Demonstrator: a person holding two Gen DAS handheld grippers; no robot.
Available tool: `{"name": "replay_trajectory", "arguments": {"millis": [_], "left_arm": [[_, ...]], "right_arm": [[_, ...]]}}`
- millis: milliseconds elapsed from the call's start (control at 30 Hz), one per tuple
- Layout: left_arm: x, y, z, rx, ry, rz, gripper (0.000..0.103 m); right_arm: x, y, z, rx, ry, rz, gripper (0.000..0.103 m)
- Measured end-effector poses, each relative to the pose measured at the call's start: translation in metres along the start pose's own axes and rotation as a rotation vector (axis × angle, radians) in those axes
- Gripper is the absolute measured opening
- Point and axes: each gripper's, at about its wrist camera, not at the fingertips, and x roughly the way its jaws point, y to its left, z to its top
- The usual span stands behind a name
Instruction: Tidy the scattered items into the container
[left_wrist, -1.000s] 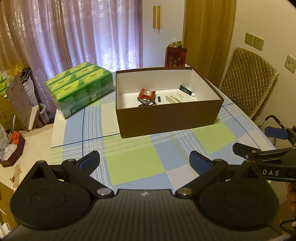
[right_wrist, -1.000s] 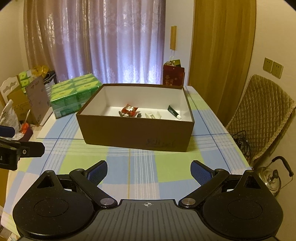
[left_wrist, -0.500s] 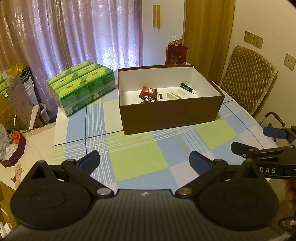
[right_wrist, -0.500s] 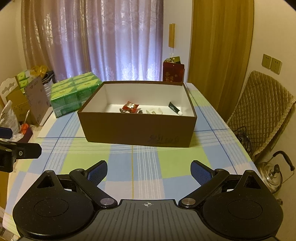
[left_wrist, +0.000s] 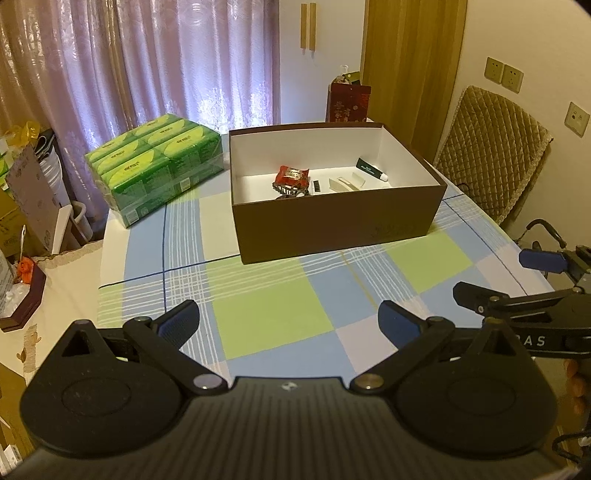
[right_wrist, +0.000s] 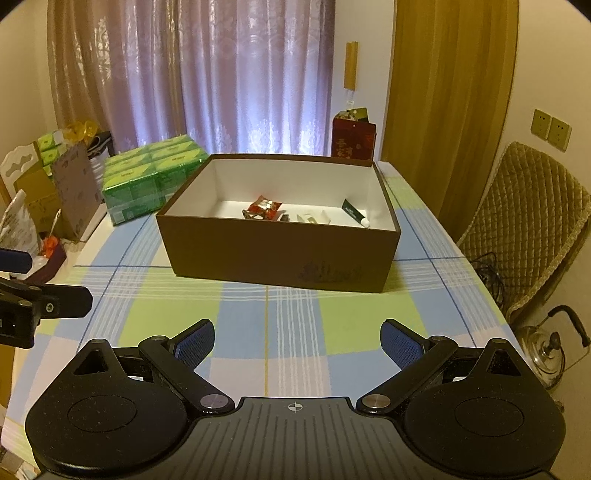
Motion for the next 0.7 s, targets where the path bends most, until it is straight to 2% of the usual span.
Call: {"name": "replay_trajectory", "arguments": {"millis": [300, 700], "left_arm": [[0.023, -0.017, 0.011, 0.004, 0.032, -0.003, 0.102], [0.048, -0.042, 0.032, -0.026, 0.044, 0.037, 0.102]], "right_arm": [[0.014, -0.021, 0.004, 0.000, 0.029, 0.007, 0.101], [0.037, -0.058, 0.022, -0.013, 0.043, 0.056, 0.101]]}}
